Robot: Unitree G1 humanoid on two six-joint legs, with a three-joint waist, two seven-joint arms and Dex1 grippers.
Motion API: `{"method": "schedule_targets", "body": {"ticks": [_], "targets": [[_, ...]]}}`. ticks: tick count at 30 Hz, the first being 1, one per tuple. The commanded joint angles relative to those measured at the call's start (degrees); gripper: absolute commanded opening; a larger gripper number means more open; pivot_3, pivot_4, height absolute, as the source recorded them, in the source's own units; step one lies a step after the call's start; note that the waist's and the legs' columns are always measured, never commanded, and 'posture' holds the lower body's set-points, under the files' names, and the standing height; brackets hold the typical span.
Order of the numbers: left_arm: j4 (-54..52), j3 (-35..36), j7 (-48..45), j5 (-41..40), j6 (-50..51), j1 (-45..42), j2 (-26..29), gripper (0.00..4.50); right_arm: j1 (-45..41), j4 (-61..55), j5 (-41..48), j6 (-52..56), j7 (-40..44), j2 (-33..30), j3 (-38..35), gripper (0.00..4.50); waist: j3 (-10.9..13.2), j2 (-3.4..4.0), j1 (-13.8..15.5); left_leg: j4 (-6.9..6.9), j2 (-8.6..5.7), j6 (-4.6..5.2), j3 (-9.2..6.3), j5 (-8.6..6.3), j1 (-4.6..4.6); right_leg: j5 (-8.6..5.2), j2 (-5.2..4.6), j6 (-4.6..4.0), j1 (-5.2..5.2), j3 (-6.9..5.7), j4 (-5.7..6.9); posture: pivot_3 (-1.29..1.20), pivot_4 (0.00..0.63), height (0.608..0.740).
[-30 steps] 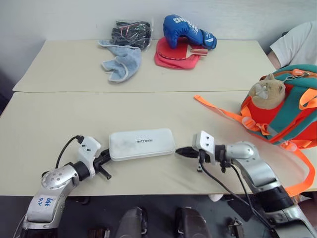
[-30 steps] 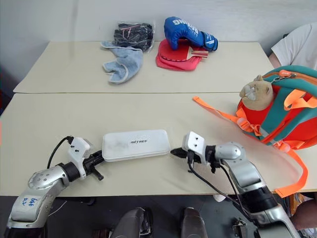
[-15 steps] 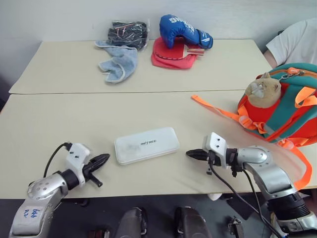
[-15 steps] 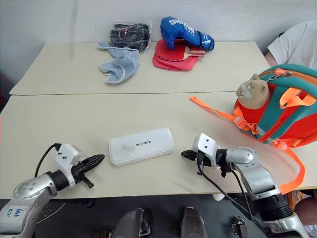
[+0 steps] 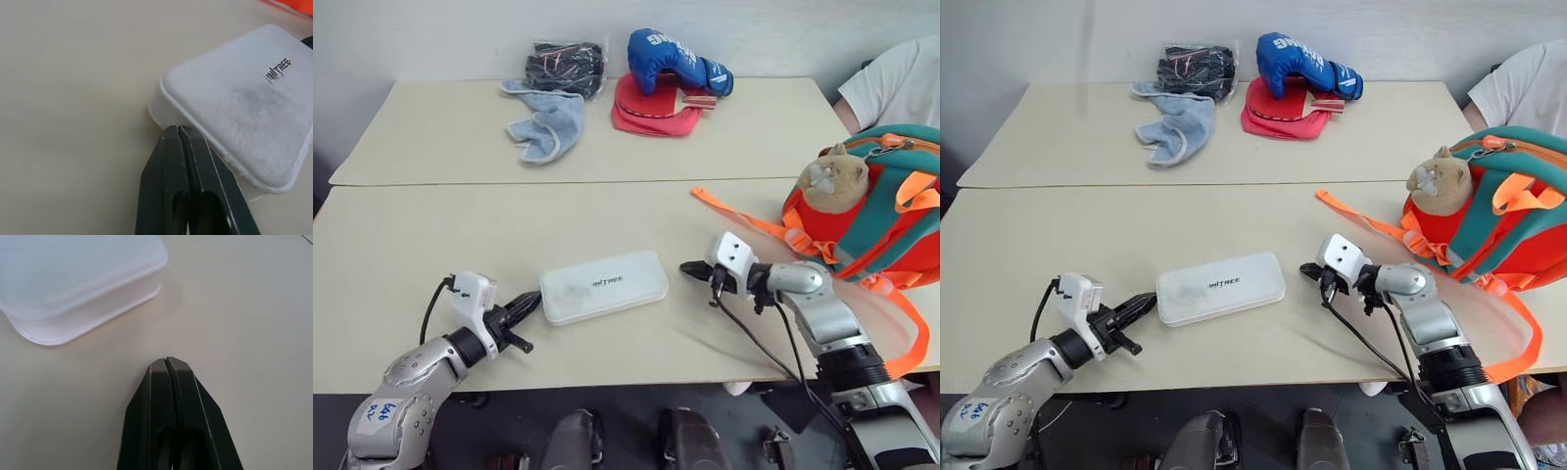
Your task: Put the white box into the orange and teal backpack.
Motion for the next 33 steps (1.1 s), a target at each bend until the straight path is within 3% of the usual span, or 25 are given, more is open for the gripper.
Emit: {"method": "schedule_targets", "body": {"ticks": [1, 14, 21, 24, 27, 33], "targets": [[0.1, -1.9, -0.2, 0.9, -0.5, -2.3, 0.8, 0.03, 0.7, -3.7, 1.4, 0.2, 1.9, 1.1, 1.3, 0.0, 0.0, 0.0, 0.0, 0.0, 0.0, 0.0, 0.0, 0.0, 0.0, 0.0, 0.0, 0.0, 0.0, 0.0, 0.0, 0.0, 0.15, 0.74], [1.1, -10.1, -6.4, 4.7, -1.9, -6.3, 5.9, 0.03, 11.3, -23.2, 6.7, 10.8, 5.9, -6.1, -1.9, 0.0, 0.0, 0.0, 0.3, -0.05, -0.03, -0.02, -0.01, -0.02, -0.02, 0.0, -0.05, 0.0, -0.02, 0.05, -0.08, 0.0, 0.15, 0.74], [1.4, -11.1, -7.3, 3.4, -0.4, -7.5, 5.2, 0.03, 15.5, -24.6, 7.2, 12.0, 5.4, -11.0, -6.4, 0.0, 0.0, 0.0, 0.7, -0.06, -0.02, -0.04, -0.01, -0.03, -0.02, 0.0, -0.07, 0.0, -0.02, 0.1, -0.14, 0.0, 0.15, 0.74], [0.9, -10.1, -7.5, 1.7, 2.0, -6.9, 5.0, 0.57, 16.8, -23.6, 6.8, 11.0, 5.5, -12.7, -7.9, 0.0, 0.0, 0.0, 1.0, -0.05, -0.02, -0.03, -0.01, -0.03, -0.02, 0.0, -0.06, 0.0, -0.02, 0.11, -0.14, 0.0, 0.15, 0.74], [0.9, -6.5, -8.3, -4.2, 6.7, -7.0, 5.0, 1.5, 17.8, -22.3, 7.0, 10.3, 5.9, -14.4, -9.5, 0.0, 0.0, 0.0, 1.4, -0.03, -0.02, -0.02, -0.01, -0.02, -0.02, 0.0, -0.06, 0.0, -0.02, 0.11, -0.13, 0.0, 0.15, 0.74], [10.1, 2.9, -9.7, -18.3, 37.0, -13.6, 16.0, 3.32, 18.7, -18.2, 7.1, 7.8, 7.6, -17.8, -12.6, 0.0, 0.0, 0.0, 1.5, 0.02, -0.01, -0.03, -0.07, 0.03, 0.01, 0.0, -0.02, 0.0, 0.0, 0.1, -0.02, 0.0, 0.15, 0.74]]}}
